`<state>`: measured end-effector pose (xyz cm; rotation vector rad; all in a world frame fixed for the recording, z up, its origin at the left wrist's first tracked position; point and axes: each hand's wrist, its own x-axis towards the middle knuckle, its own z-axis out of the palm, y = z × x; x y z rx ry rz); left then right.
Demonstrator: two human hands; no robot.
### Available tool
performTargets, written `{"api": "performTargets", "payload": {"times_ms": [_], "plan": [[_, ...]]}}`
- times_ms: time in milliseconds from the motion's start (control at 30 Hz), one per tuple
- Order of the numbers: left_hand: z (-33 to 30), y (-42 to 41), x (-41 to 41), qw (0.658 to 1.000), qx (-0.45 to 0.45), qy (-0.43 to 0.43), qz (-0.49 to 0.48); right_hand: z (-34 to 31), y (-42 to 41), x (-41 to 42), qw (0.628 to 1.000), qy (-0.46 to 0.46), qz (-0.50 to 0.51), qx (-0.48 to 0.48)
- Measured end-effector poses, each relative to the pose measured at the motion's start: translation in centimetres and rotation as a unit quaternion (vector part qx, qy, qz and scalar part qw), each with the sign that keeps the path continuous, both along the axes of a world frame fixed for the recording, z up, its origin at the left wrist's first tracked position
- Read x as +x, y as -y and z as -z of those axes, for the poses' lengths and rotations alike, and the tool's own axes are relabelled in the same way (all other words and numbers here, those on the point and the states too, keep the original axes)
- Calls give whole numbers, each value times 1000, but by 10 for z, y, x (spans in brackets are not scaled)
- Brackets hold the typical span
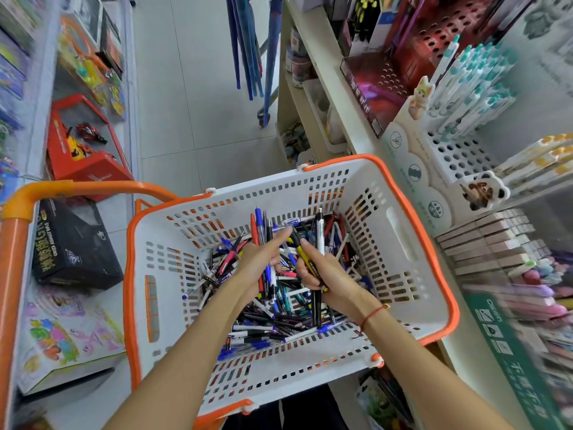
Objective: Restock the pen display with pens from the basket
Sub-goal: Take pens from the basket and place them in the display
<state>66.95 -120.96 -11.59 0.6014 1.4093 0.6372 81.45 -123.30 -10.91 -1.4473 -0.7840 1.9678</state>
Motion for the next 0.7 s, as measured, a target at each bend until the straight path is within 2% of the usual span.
{"api": "performTargets", "payload": {"times_ms": [100, 200, 267, 333, 433, 533, 700], "plan": [[-3, 1, 5, 1000, 1, 3, -4, 0, 4, -3, 1000, -10, -19, 0], [-1, -4, -1, 998, 19, 29, -44, 0, 4, 3, 997, -44, 37, -56], [0, -9, -10, 997, -6, 43, -57, 0, 3, 12, 991, -46, 86, -93], [-1, -12, -18, 992, -47, 104, -58, -1, 0, 22, 988, -41, 105, -102], [-3, -9, -25, 980, -88, 173, -42, -4, -7, 31, 994, 10, 72, -81], [-4, -3, -26, 977, -109, 180, 21, -8, -14, 36, 994, 68, 49, -64], [1, 1, -22, 980, -124, 152, 35, -14, -18, 40, 998, 54, 27, -17]]}}
